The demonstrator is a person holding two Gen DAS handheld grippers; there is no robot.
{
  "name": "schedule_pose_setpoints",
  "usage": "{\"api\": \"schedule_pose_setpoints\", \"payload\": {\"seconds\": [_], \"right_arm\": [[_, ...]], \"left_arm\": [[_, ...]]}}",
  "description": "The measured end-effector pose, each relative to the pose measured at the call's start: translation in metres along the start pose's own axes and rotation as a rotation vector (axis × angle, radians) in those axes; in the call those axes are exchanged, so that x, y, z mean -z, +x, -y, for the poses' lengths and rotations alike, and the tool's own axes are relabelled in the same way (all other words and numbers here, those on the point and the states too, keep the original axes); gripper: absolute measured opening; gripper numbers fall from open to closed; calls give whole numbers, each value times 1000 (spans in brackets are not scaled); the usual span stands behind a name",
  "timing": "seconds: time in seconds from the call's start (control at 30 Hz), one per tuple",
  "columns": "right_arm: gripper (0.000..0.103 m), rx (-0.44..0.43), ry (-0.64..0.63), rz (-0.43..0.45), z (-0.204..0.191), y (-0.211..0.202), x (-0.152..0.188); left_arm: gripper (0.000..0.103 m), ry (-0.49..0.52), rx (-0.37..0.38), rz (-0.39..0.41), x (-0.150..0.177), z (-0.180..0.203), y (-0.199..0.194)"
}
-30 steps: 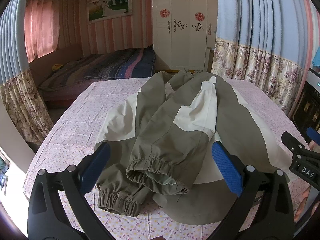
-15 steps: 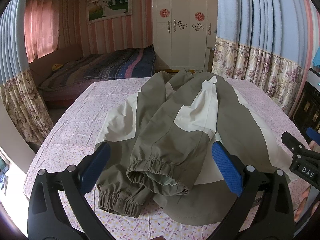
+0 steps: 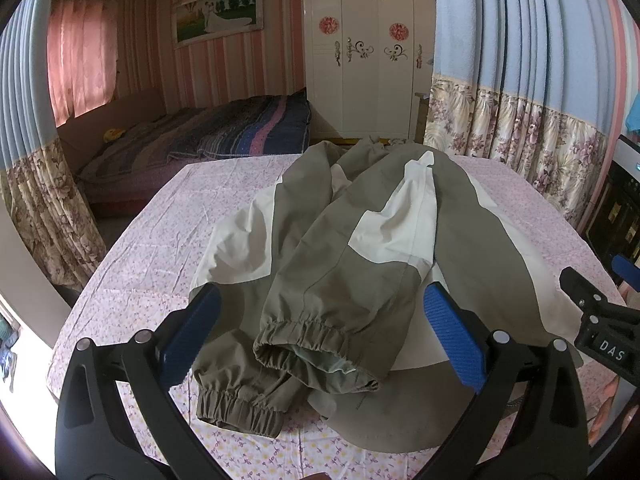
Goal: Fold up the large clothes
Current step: 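Grasp the jacket edge with the left tool while the right tool grasps the other edge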
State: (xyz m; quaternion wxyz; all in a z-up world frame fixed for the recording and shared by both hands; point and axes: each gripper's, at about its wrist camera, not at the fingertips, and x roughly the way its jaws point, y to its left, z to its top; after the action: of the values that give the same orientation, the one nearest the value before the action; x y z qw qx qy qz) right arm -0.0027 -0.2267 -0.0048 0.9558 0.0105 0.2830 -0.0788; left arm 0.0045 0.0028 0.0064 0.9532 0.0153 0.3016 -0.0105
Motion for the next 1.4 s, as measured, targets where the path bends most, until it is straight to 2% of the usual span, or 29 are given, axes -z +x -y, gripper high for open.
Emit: {"api": "schedule_pose_setpoints", "payload": {"seconds": [0.23,0.4,0.53,0.6,0.7,0.77,0.87,0.93,1.0,1.13,1.27,1.37,1.4], "right_arm": [[101,-41,-3,8,-2,10,-3],[101,-54,-52,-12,-4,25,-17],[101,-142,-59,-15,-7,35,-33],[101,-164,-82,-13,-12,41,-44],[101,-141,-148,-17,-23,54,-63],[101,-116,-194,-20,-29,64,-74],[101,-97,-245,-42,-35,78,-85],[101,-106,-275,-68,-38,93,-92],[101,-113,-291,-81,-40,105,-96],[101,-159,-274,-118,-37,136,-107],[101,-190,-269,-134,-40,164,-112],[100,-213,-333,-165,-56,187,-110],[92,-231,-349,-189,-62,196,-108]], "left_arm": [[100,2,16,-22,-4,-8,14],[100,16,-11,-38,-14,-19,30],[100,25,-14,-10,-28,-33,40],[100,14,-9,-21,-38,-41,53],[100,-20,8,-18,-53,-54,73],[100,-22,-21,-21,-61,-60,87],[100,39,-66,-107,-74,-65,116],[100,48,-77,-115,-82,-72,130],[100,54,-61,-118,-88,-77,140],[100,69,17,-142,-99,-85,163],[100,91,25,-169,-103,-87,187],[87,56,99,-230,-101,-92,212],[77,48,122,-248,-99,-92,219]]}}
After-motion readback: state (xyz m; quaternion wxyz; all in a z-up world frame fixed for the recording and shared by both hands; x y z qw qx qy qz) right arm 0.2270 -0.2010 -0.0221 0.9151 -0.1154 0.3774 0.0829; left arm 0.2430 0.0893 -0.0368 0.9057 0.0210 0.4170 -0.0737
